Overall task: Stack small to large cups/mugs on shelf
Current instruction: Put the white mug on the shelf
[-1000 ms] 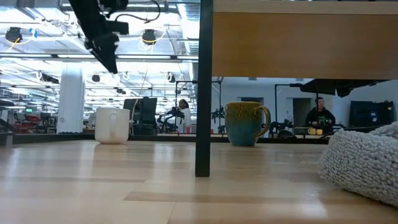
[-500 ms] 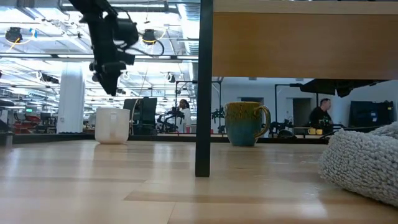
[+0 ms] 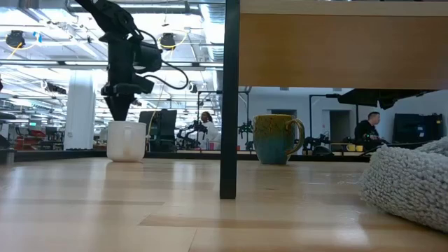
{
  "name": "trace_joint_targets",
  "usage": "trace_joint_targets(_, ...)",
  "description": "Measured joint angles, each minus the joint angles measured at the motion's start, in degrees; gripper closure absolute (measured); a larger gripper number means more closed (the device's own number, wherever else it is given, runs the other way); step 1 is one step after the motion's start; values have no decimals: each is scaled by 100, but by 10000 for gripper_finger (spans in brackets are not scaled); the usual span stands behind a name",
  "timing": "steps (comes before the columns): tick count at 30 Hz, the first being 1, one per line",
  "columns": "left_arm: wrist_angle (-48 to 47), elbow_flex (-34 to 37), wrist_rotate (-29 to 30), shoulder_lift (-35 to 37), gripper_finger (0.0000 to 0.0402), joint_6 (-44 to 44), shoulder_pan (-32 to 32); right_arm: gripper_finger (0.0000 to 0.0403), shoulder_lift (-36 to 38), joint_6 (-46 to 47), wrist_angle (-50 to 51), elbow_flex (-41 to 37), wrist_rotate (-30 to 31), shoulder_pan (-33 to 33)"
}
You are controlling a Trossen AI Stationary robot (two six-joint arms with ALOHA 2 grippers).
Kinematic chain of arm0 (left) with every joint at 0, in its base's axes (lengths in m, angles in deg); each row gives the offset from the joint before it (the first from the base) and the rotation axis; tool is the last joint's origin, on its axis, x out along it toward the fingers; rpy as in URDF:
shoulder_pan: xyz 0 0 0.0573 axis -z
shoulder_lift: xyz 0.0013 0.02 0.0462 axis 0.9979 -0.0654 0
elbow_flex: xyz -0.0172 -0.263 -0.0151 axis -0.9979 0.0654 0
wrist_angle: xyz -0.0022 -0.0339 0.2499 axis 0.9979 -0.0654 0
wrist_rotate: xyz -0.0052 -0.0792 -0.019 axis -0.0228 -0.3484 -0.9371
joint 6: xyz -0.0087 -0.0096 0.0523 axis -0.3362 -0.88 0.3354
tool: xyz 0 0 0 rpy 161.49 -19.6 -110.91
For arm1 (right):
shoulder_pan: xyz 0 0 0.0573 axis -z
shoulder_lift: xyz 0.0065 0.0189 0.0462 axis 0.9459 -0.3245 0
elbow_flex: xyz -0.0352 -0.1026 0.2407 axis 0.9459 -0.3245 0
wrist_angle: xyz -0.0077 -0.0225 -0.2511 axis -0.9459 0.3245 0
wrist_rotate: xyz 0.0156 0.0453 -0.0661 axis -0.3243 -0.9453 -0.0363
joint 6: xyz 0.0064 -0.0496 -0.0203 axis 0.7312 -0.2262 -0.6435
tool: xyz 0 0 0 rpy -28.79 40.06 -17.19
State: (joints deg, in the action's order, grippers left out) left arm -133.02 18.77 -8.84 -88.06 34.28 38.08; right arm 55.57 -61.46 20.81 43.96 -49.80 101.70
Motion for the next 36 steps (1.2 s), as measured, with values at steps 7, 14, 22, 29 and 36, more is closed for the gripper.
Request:
trace_joint_targets(7,30,0,-101,0,205,-116,25,326,0,0,0,0,-1,0)
trace_joint_targets(14,37,39,-445,-10,205,-220,23,326,1,0,2,0,1,0)
trace_joint_targets(22,153,44,-510,-378,205,-149,102,326,-1,0,2,0,0,0)
trace_joint_targets(29,140,44,-352,-685,205,-16,102,326,-1,0,4,0,-1,0)
trace_joint_targets(36,143,44,-329,-697,205,167,102,326,1,0,4,0,-1,0)
